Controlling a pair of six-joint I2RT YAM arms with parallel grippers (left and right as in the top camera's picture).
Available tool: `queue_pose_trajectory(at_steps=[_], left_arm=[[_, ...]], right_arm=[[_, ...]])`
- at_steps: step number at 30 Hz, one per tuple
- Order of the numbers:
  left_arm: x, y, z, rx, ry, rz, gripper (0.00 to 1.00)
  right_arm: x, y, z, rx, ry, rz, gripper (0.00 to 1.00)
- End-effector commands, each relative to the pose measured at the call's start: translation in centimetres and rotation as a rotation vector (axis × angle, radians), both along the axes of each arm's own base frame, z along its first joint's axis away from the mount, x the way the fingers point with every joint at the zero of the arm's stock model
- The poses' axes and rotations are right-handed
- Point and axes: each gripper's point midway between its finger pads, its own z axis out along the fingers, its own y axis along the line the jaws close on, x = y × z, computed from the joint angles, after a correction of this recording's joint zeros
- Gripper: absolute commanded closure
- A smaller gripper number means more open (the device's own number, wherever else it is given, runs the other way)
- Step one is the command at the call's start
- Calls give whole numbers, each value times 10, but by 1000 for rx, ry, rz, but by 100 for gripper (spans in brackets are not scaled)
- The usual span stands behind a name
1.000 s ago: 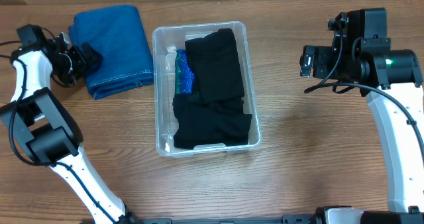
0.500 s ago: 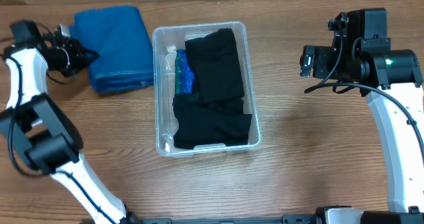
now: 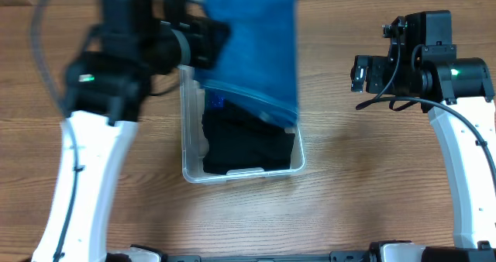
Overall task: Pack container
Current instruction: 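Carry the blue denim over the bin and lay it on top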
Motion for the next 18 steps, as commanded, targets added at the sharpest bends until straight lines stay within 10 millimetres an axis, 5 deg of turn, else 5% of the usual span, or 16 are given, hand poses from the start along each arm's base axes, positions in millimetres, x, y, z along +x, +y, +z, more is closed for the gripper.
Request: queue_pose_trajectory(at_steps=[1,5,9,14,17,18], left_arm=[[1,-43,-9,43,2,18,96],[2,-90,-59,98,105,-74,96],[5,-102,-86,131,161,-93,96],[4,-87,-102,204,205,-40,96],[1,-44,-126,387,269,94,92],[-2,-18,-135,482,297,165,13]], right_arm=[[0,0,3,3,-10,-1,0],[0,0,3,3,-10,-2,0],[0,0,3,2,-10,-1,0],[0,0,3,2,-10,-1,0],[0,0,2,2,-9,-1,0],[-1,0,2,2,-7,-1,0]])
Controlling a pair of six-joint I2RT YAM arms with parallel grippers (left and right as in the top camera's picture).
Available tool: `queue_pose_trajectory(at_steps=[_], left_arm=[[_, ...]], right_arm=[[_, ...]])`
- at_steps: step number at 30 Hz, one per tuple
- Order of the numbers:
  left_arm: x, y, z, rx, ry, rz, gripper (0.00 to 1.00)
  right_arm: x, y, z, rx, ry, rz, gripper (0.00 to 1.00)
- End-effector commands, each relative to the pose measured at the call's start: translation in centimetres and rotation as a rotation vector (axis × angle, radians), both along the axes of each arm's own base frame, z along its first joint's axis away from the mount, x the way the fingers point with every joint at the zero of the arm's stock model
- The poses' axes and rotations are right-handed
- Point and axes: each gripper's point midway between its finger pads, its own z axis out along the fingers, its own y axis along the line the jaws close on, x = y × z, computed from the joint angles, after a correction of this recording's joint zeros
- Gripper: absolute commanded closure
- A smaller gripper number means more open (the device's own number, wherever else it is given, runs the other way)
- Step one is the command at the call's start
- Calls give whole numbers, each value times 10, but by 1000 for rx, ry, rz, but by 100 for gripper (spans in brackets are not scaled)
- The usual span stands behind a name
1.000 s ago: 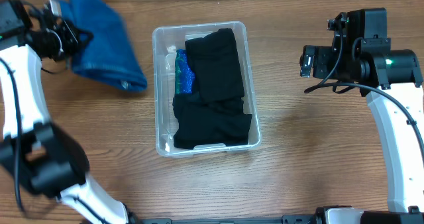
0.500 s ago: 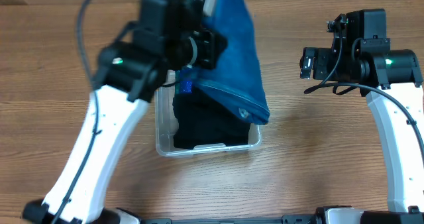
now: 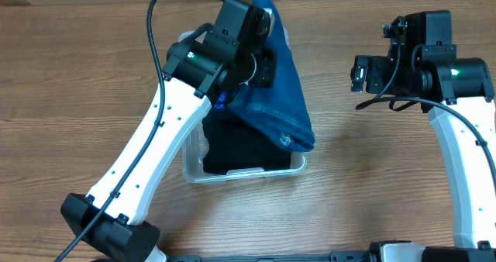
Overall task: Pack container
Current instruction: 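Carry the blue denim over the bin and lay it on top, then release the denim and lift the left gripper away from the bin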
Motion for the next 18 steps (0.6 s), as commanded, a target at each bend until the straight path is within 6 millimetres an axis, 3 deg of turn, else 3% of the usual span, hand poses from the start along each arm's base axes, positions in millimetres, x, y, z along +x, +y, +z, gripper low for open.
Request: queue_pose_trajectory(at_steps=[1,2,4,6,8,10,11,13,16,18], left_arm=[[-3,66,-19,294,24,166,0],[-5,88,-22,366,39,210,0],[-3,101,-22,383,48,240,0],[3,106,-16,352,34,261,0],[13,98,3,284,-20,249,0],[20,80,29,237,-105,151,16],[21,75,33,232,-126,147,33],[25,69,30,229,-132,138,96],[38,56,1,294,-113,47,96],[49,39,-41,319,-42,-14,96]], right_arm=[[0,0,2,2,-8,-2,0],[0,0,2,2,-8,-2,0],[0,0,2,2,-8,-2,0],[0,0,2,2,-8,-2,0],[0,0,2,2,-8,-2,0],[0,0,2,2,-8,-2,0],[0,0,2,2,-9,-2,0],[0,0,3,3,-10,-2,0],[1,0,3,3,-12,-2,0],[0,0,3,3,-11,-2,0]])
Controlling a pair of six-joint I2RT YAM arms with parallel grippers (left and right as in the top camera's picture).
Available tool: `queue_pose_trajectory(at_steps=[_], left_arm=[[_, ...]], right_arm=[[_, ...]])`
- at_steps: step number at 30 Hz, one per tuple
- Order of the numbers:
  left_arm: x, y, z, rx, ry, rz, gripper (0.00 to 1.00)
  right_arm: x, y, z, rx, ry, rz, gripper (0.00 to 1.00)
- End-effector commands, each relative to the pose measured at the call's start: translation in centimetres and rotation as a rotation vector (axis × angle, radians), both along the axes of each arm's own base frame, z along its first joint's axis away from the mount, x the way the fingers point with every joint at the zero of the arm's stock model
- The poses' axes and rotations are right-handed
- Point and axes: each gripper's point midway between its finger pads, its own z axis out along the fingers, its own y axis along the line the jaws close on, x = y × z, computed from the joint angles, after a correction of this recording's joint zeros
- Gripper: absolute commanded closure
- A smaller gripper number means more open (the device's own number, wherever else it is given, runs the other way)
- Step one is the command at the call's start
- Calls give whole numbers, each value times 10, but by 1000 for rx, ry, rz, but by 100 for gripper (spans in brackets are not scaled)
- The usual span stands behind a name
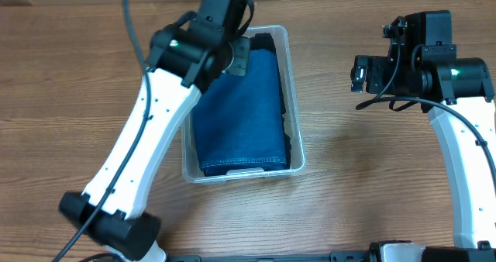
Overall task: Pack container
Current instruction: 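Release the denim and lift the left gripper away from the bin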
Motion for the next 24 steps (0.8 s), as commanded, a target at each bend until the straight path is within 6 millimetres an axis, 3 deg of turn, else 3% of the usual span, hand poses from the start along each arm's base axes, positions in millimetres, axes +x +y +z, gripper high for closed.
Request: queue_pose_trajectory(at_steps=[1,2,3,4,5,6,7,8,10,11,13,14,15,17,20,21,24], left_arm=[[19,-32,-74,50,140,-116,96],[24,-43,-108,37,211,-138,94],[25,-50,-132,30,261,-148,85],[27,-53,-161,27,324,-135,68],[24,-55,-193,26,399,-115,62],[17,-59,-218,20,472,-123,48],[10,-59,-235,20,530,-127,41],[6,-58,-240,27,550,-125,39],[12,-54,-218,42,507,-117,37],[17,-50,-194,58,457,-106,36],[28,-30,-119,105,302,-56,30],[33,-11,-73,116,198,4,10],[34,2,-46,107,136,43,0],[34,43,16,36,7,139,0],[35,114,49,0,-58,289,0],[34,136,49,2,-49,337,0],[20,176,37,37,33,401,0]], right_arm=[[0,0,3,3,-11,-1,0],[0,0,3,3,-11,-1,0],[0,0,3,3,-11,-1,0],[0,0,3,3,-10,-1,0],[0,0,2,3,-8,-1,0],[-1,0,2,3,-6,-1,0],[-1,0,2,3,-4,-1,0],[-1,0,2,3,-4,-1,0],[-1,0,2,3,-5,-1,0],[0,0,2,3,-8,-1,0],[1,0,4,3,-17,-1,0],[4,0,5,3,-31,0,0],[7,2,7,2,-45,22,0],[15,11,14,2,-91,81,0],[32,13,22,4,-161,81,0],[39,13,27,5,-197,81,0],[38,24,33,56,-213,120,0]])
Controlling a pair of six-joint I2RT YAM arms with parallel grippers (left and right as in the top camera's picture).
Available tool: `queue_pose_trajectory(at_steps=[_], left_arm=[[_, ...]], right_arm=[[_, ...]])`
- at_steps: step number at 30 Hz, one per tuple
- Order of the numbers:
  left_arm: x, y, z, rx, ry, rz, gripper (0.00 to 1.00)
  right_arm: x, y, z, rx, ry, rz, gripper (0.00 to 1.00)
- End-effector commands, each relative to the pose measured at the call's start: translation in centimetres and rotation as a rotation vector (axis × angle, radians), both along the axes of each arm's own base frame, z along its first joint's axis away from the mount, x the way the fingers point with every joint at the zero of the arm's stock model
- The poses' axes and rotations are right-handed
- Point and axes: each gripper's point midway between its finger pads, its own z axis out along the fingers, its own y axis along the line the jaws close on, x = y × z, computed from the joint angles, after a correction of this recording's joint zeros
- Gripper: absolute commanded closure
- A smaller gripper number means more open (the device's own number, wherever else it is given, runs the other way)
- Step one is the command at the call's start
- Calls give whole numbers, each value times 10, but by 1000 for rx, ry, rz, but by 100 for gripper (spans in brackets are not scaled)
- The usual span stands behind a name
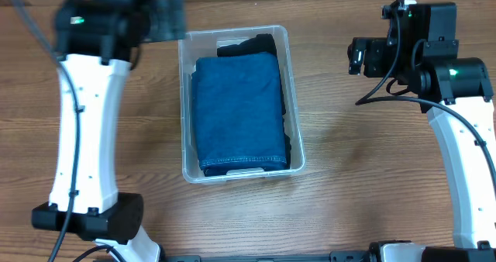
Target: Pack container
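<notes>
A clear plastic container (184,99) stands in the middle of the table in the overhead view. Folded blue jeans (239,111) lie flat inside it and fill most of it. A black garment (252,43) shows under them at the far end and along the right side. My left gripper (167,19) is blurred beside the container's far left corner, off the jeans, with nothing in it. My right gripper (357,56) hovers to the right of the container, empty; its fingers are too small to read.
Bare wooden tabletop (356,177) surrounds the container. The left arm's white links (81,138) run down the left side. The right arm (457,161) stands at the right edge.
My left gripper was over the far end of the jeans in the container; now it is out past the far left corner. The right gripper has shifted slightly toward the far side.
The left gripper held the blue jeans hanging above the container, which held the black garment. Then the jeans drooped lower over it. Then they lay flat inside with the gripper at their far end. Now the left gripper is off them.
</notes>
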Motion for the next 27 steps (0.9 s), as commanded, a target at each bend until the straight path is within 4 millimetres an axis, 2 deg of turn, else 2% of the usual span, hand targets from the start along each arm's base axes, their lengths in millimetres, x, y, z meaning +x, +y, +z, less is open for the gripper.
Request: queue_pose_trajectory(at_steps=[1,3,4,6,7,9,11,12,14,15,18,21,25,27], left_arm=[[-11,38,-31,1,140,87,0],[-19,46,-26,-18,142,102,0],[-26,48,-15,-19,116,104,0],[-43,47,4,-13,70,90,0],[-60,48,17,-15,35,90,0],[-87,49,30,-14,-22,83,0],[-123,49,33,-18,-84,81,0],[-145,50,25,-20,-119,81,0],[-174,51,7,-23,-155,81,0],[-194,53,-10,-22,-191,88,0],[-232,63,-50,4,-249,134,0],[-250,61,-85,-20,-218,138,0],[-273,61,-121,-4,-48,139,0],[-273,61,-123,-3,-41,139,0]], right_arm=[[-8,11,-1,35,26,46,0],[-22,5,-6,33,79,-1,0],[-30,0,-5,23,89,-33,0],[-47,-3,8,21,51,-45,0],[-57,-4,16,24,8,-45,0],[-81,-7,23,24,-59,-49,0],[-106,-8,17,28,-107,-48,0],[-118,-9,10,29,-120,-48,0],[-139,-10,-3,30,-123,-48,0],[-151,-11,-11,46,-120,-64,0],[-168,-12,-24,82,-82,-103,0],[-174,-12,-34,76,-28,-105,0],[-173,-12,-36,75,-19,-105,0],[-173,-12,-36,75,-18,-105,0]])
